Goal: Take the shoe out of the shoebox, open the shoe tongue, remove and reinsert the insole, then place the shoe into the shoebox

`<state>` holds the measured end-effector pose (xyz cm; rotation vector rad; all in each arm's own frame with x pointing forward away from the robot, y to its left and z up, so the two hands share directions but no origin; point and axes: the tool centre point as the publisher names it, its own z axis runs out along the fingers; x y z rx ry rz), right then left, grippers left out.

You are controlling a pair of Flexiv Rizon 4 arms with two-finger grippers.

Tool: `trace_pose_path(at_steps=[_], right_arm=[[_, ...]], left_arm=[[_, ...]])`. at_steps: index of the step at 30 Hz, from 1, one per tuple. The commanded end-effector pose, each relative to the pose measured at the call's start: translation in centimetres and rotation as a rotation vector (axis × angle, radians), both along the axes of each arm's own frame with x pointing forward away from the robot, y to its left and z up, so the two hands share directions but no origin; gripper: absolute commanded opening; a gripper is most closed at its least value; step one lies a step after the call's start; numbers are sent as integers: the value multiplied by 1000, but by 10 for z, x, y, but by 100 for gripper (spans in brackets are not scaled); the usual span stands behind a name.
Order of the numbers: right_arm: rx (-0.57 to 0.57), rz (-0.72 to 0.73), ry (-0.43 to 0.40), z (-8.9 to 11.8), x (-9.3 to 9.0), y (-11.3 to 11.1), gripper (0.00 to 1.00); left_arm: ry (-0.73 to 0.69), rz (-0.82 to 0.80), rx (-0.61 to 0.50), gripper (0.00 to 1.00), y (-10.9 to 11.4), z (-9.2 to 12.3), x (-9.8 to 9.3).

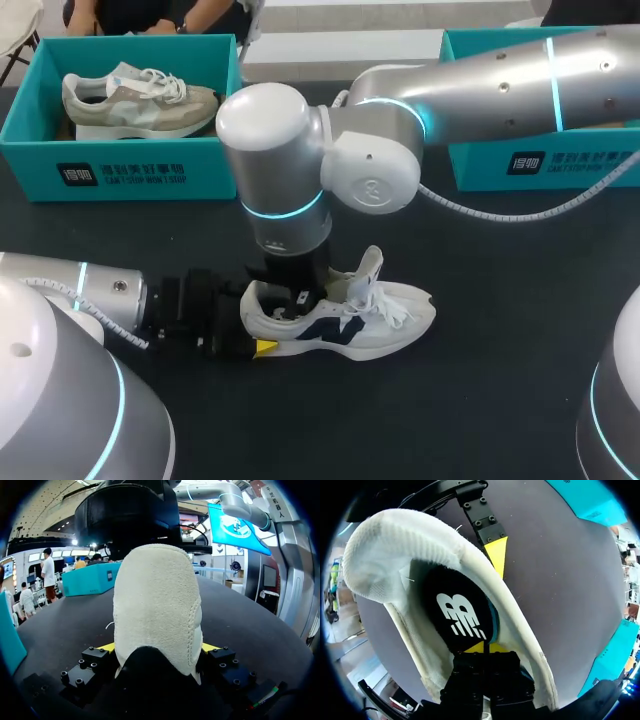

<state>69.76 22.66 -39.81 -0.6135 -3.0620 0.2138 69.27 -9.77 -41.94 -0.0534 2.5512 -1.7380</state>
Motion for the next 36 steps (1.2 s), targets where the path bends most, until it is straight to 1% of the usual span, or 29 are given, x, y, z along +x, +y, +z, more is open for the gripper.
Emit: trace_pose_path(at_steps=[1,6,12,17,19,21,23,30,36], right_arm=[[5,-18,-18,10,-5,-3,0],[4,-54,-42,31,0,-14,0],[-2,-73,-55,51,2,-27,0],[3,-76,-58,67,4,-29,0],[10,-68,-56,73,5,-27,0],[28,-49,-48,81,8,-18,0],[34,-17,-31,84,9,-10,0],[68,68,-13,99,14,22,0],[95,115,14,107,13,41,0]], left_arm=[[0,2,4,0,0,0,-1],[0,2,4,0,0,0,-1],[0,2,4,0,0,0,-1],[0,2,4,0,0,0,-1],[0,2,4,0,0,0,-1],[0,2,4,0,0,0,-1],[0,2,4,0,0,0,-1],[0,2,4,0,0,0,-1],[0,2,4,0,0,0,-1]])
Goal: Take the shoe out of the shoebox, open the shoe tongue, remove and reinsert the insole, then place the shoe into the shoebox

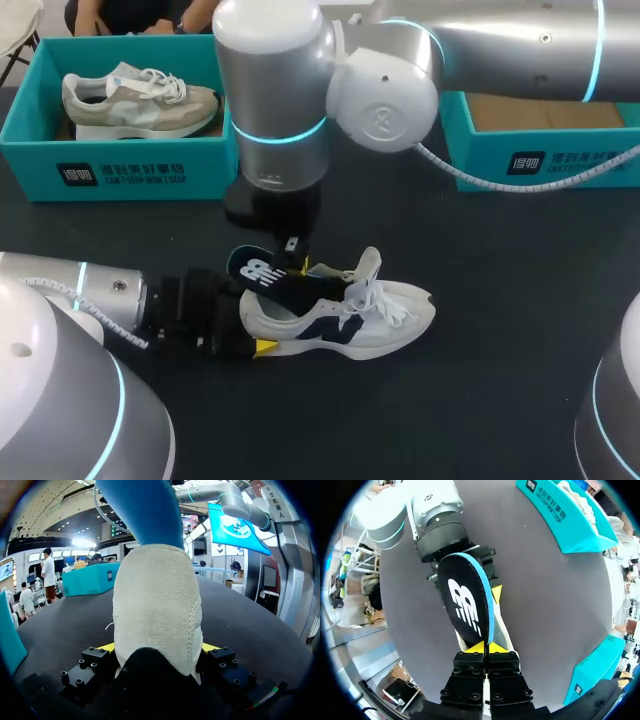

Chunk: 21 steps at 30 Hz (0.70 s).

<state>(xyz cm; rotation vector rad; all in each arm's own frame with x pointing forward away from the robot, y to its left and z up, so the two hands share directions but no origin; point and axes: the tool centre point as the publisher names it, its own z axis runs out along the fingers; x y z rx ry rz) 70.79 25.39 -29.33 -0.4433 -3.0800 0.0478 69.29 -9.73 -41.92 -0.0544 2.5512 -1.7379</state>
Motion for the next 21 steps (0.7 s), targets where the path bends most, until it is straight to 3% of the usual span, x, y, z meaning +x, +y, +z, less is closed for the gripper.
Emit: trace_pose_path(at_steps=[1,6,7,8,14,21], right_arm=[[-15,9,10,2,2,15,0],[2,-3,44,0,2,18,0],[3,-5,48,0,2,18,23],[-1,-5,46,0,2,17,100],[107,-67,107,8,4,12,100],[287,-66,301,18,2,9,100]], left_arm=[[0,2,3,0,0,0,-1],[0,2,3,0,0,0,-1],[0,2,3,0,0,0,-1],[0,2,3,0,0,0,-1],[0,2,3,0,0,0,-1],[0,2,3,0,0,0,-1]])
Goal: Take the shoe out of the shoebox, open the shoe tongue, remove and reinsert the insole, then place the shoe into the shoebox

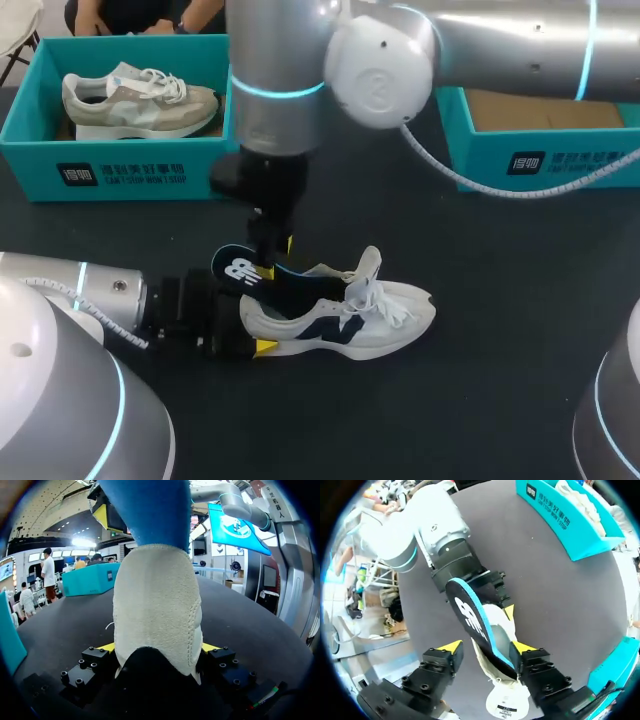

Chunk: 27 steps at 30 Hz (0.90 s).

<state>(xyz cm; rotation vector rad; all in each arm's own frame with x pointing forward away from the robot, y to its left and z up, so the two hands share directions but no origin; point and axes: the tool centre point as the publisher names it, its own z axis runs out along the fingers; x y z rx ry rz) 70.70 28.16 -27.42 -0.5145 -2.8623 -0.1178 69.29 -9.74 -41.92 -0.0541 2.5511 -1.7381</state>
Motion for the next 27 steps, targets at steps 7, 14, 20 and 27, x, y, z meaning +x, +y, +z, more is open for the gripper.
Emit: trace_pose_path(at_steps=[7,14,20,27], right_arm=[[219,10,189,0,1,-19,100],[219,10,189,0,1,-19,100],[219,10,189,0,1,-19,100],[333,122,159,-13,4,-14,100]], left_arm=[[0,2,4,0,0,0,-1],[0,2,4,0,0,0,-1],[0,2,4,0,0,0,-1],[0,2,4,0,0,0,-1]])
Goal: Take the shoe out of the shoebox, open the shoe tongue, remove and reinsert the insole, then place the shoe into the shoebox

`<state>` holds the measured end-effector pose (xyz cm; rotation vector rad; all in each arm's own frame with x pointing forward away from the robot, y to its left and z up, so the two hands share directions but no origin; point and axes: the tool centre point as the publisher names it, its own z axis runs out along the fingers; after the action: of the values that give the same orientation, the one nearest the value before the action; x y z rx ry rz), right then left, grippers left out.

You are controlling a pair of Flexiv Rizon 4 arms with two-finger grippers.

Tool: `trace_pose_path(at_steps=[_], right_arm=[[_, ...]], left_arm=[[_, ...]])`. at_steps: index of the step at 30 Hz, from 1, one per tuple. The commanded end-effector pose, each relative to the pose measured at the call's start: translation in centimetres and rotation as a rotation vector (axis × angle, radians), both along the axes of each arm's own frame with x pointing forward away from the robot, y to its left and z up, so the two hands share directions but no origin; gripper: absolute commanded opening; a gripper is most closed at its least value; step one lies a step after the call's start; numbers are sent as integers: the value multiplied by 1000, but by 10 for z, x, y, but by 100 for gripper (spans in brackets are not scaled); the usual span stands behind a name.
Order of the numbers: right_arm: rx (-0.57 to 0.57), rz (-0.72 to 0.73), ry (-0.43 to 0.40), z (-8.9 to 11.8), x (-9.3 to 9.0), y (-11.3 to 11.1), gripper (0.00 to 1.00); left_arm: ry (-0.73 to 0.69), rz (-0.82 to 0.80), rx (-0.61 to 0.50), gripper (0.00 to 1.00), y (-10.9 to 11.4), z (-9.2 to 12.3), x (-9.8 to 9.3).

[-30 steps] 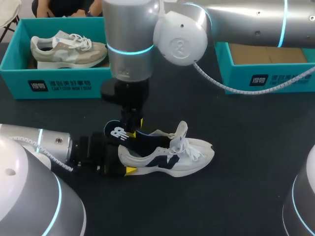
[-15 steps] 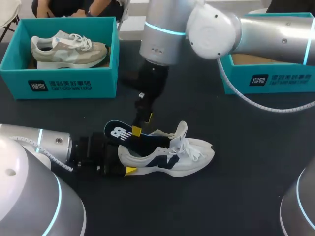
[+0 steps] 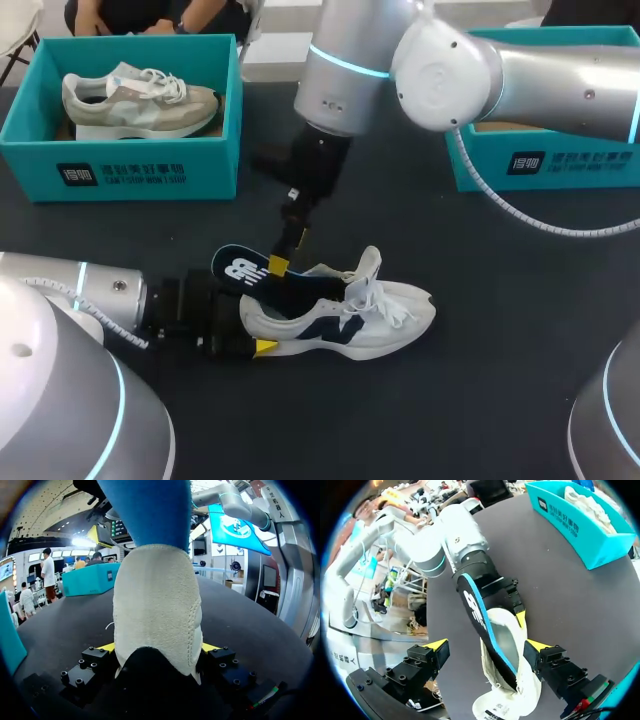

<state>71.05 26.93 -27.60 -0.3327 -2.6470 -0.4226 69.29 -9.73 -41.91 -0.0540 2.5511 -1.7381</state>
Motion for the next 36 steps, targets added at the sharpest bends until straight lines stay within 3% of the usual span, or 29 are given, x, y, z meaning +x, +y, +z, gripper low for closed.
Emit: trace_pose_path(at_steps=[1,13,15,18,21,23,32,34,36], right_arm=[[79,57,-5,-13,1,0,100],[279,202,7,-22,-1,11,100],[290,208,22,-23,-1,14,87],[301,221,48,-25,-2,17,55],[309,220,62,-26,-4,20,52],[317,220,65,-28,-5,21,56],[359,239,81,-40,-11,33,48],[362,240,84,-41,-12,34,41],[363,240,86,-42,-12,34,24]], left_arm=[[0,2,4,0,0,0,-1],[0,2,4,0,0,0,-1],[0,2,4,0,0,0,-1],[0,2,4,0,0,0,-1],[0,2,4,0,0,0,-1],[0,2,4,0,0,0,-1],[0,2,4,0,0,0,-1],[0,2,4,0,0,0,-1],[0,2,4,0,0,0,-1]])
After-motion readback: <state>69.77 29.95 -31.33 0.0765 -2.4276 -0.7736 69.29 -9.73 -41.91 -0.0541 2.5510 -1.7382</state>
